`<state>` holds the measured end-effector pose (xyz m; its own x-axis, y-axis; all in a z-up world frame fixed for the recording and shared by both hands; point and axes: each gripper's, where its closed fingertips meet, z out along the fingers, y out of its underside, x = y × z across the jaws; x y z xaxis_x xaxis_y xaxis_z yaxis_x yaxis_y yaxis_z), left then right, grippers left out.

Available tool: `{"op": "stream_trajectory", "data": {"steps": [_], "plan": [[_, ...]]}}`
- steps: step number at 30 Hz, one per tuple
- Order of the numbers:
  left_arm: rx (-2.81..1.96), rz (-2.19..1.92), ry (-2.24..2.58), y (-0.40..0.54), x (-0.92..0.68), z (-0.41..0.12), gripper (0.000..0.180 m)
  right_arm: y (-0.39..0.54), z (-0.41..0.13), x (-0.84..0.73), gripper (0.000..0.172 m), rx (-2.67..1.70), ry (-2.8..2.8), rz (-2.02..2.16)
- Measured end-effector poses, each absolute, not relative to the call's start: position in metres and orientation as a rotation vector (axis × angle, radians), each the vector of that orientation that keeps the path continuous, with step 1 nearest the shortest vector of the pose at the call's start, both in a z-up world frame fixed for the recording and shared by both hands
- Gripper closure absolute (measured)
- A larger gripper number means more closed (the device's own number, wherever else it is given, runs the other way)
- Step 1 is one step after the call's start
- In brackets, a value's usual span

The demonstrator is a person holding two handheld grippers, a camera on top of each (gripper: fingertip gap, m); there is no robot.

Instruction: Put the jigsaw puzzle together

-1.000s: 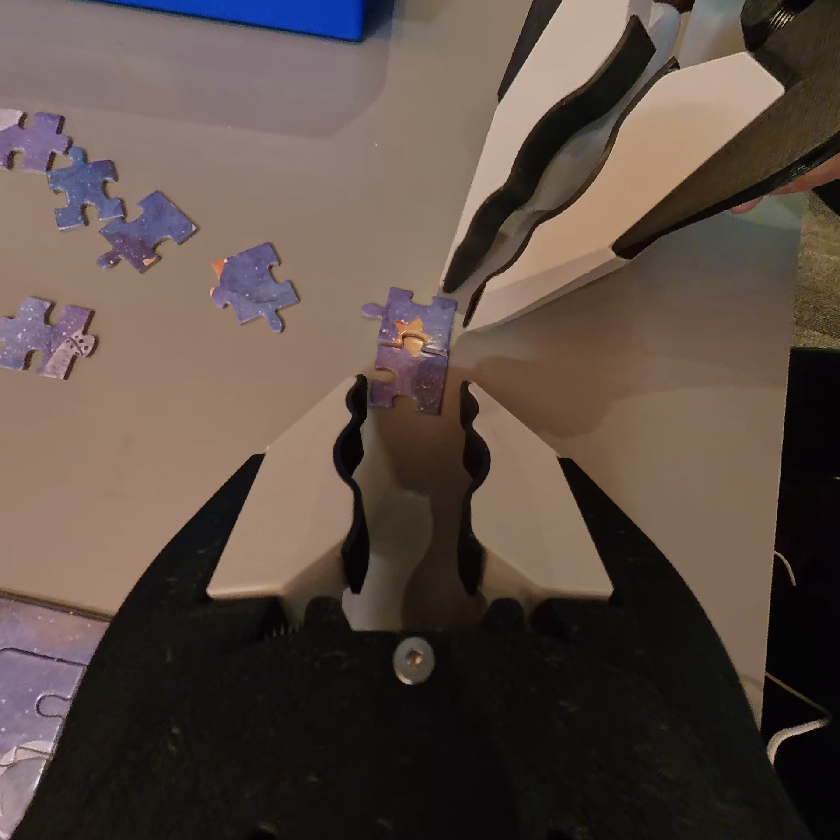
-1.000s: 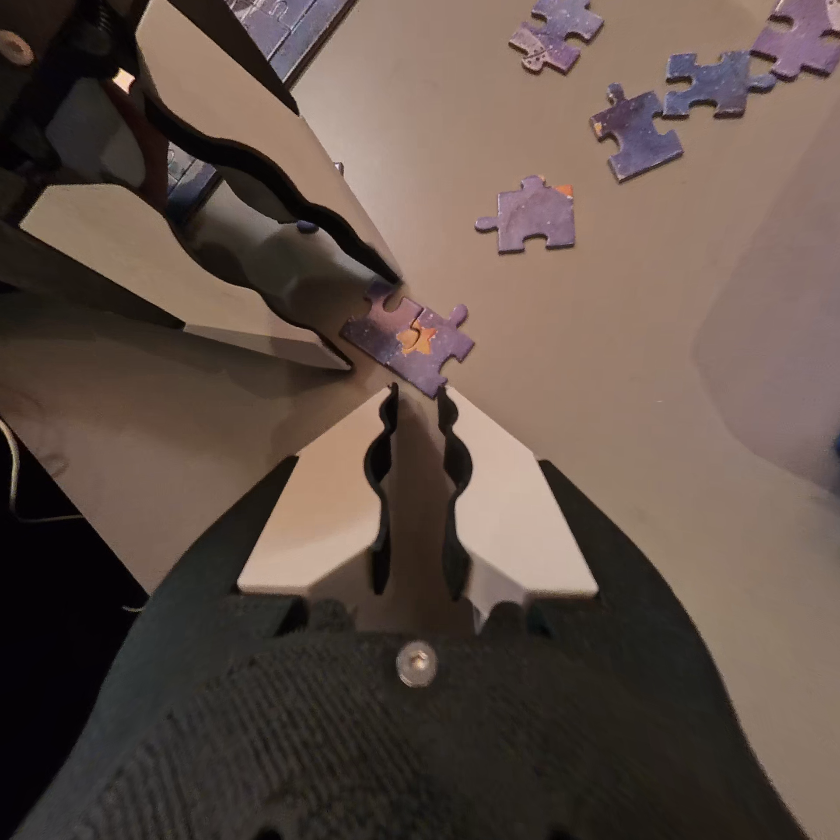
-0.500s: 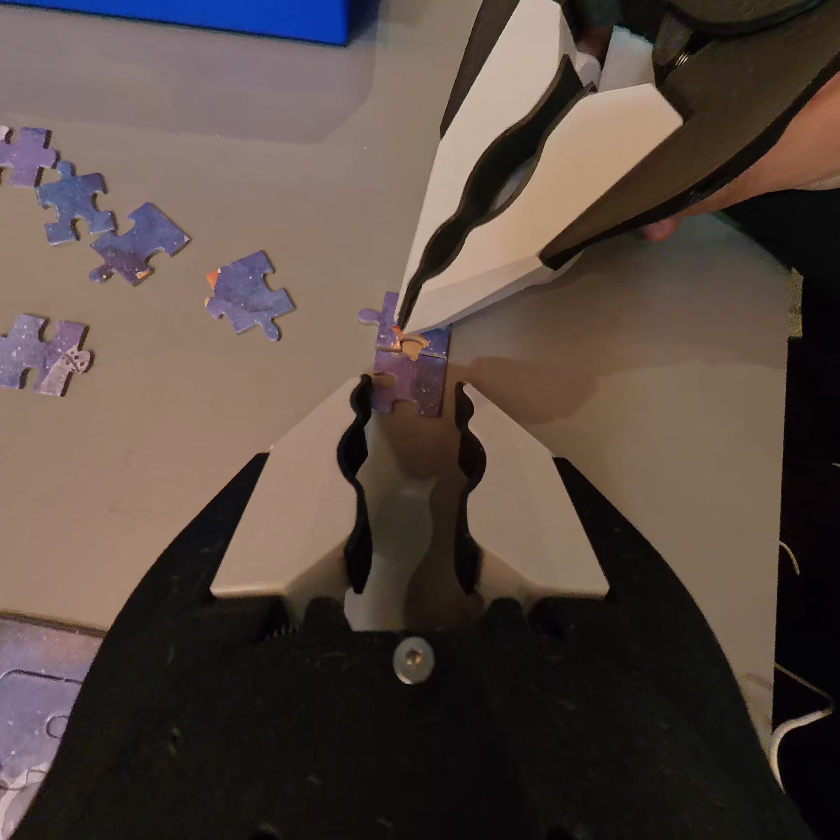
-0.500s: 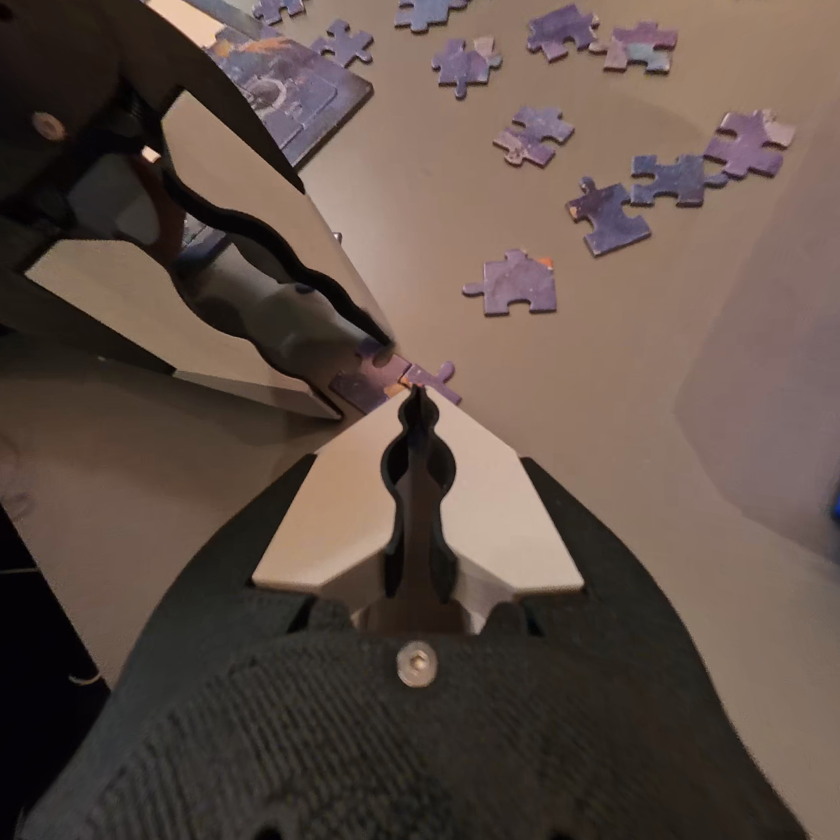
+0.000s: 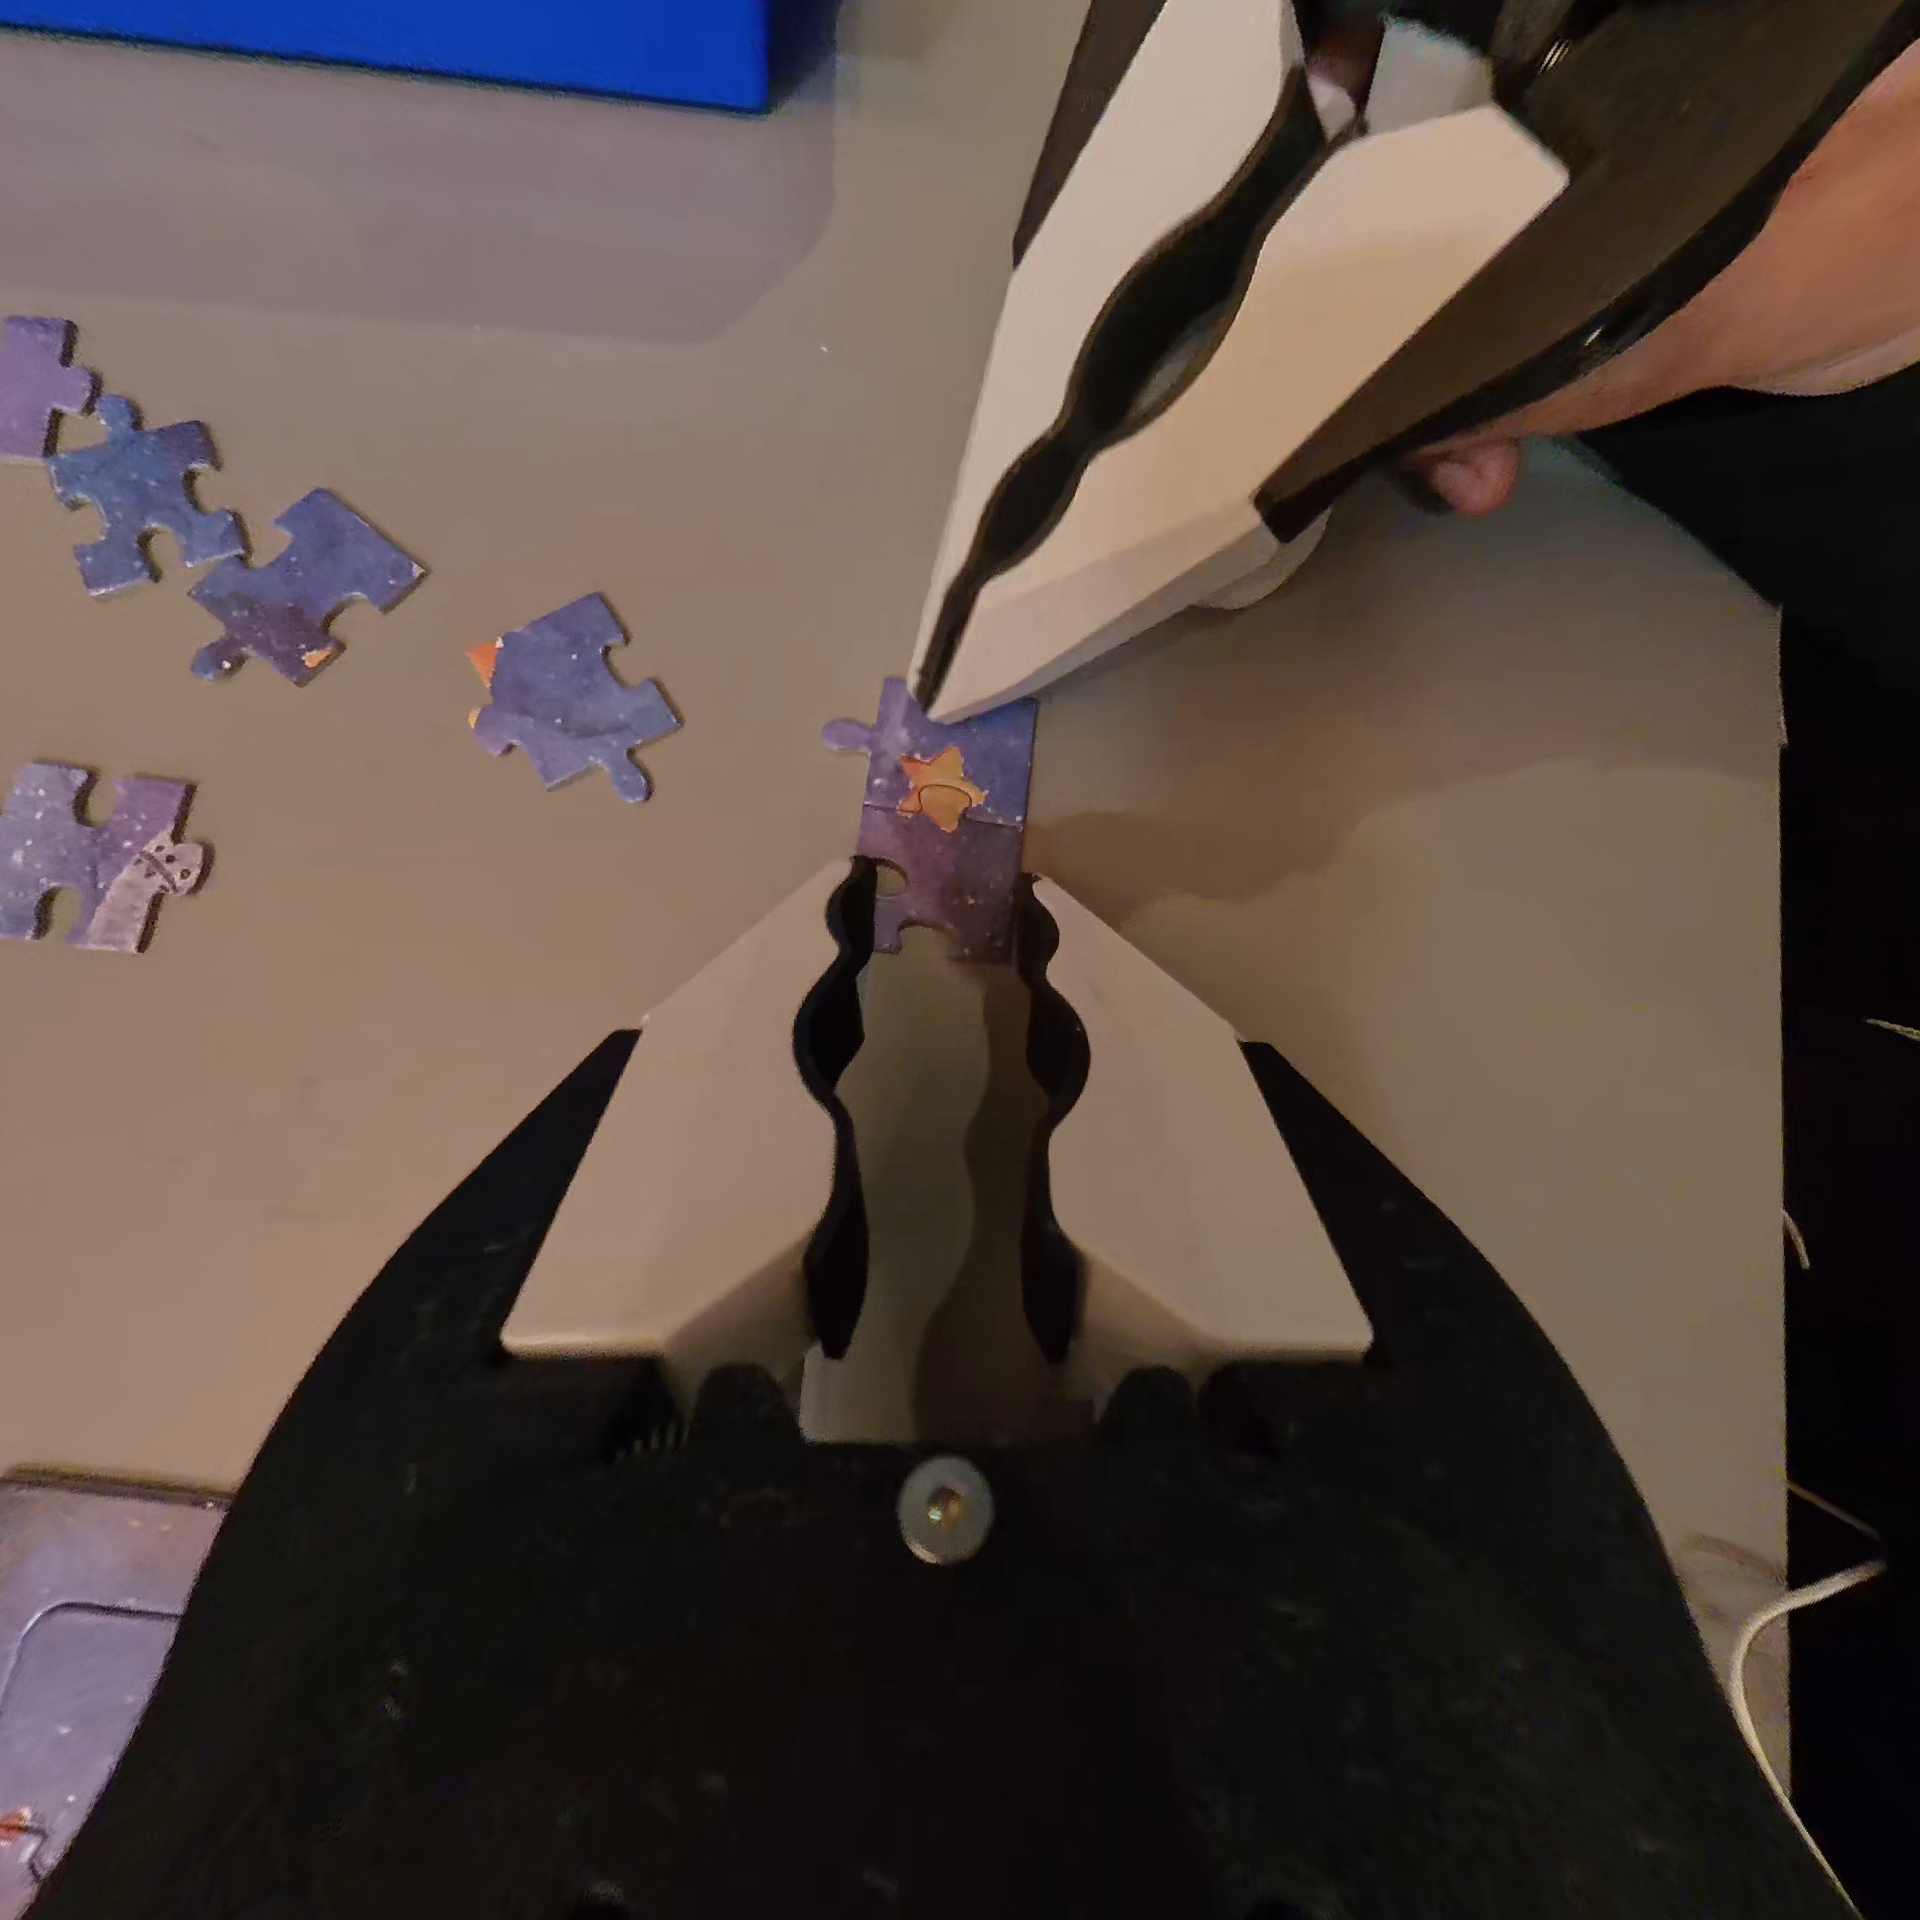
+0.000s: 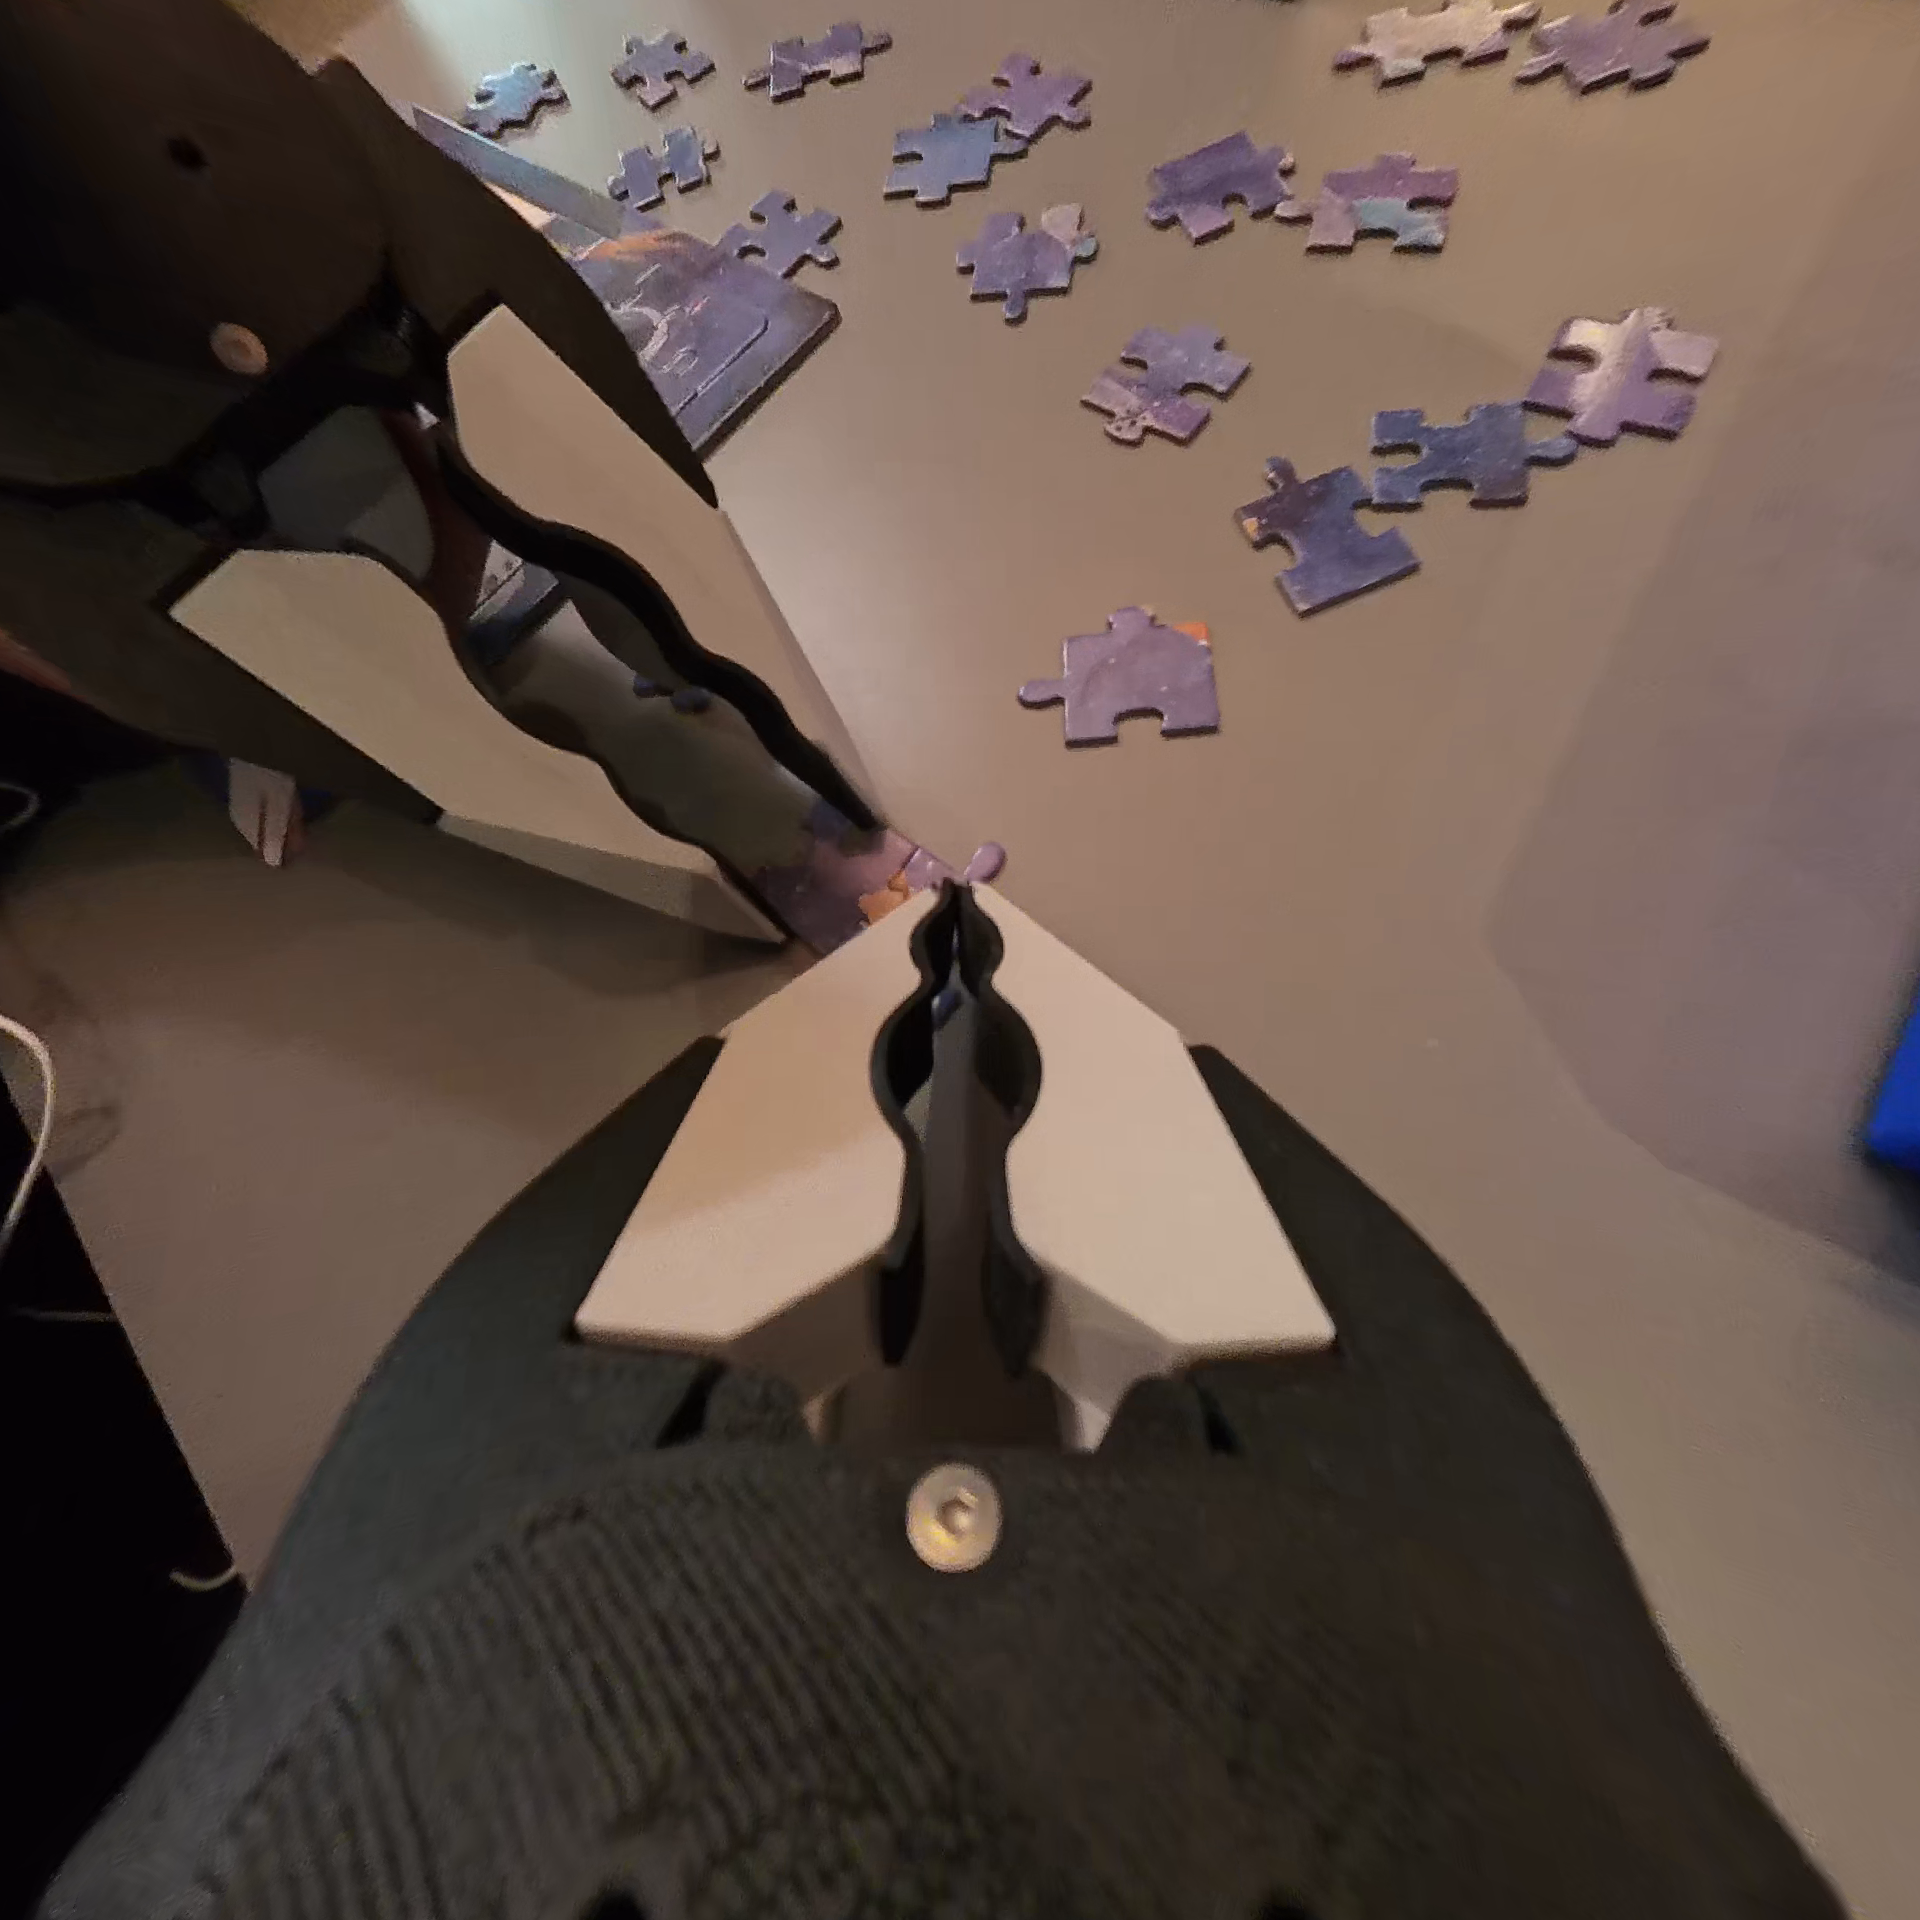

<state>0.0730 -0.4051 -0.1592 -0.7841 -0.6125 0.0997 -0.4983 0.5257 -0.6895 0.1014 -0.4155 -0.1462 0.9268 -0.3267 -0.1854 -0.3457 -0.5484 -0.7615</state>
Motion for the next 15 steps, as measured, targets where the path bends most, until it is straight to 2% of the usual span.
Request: {"op": "stream_trajectory", "data": {"steps": [15], "plan": [[-0.954,-1.128,2.617,-0.404,0.072,-0.159,0.156,-0.421,-0.146,0.101,0.172,-2.188,0.416,0.016]]}}
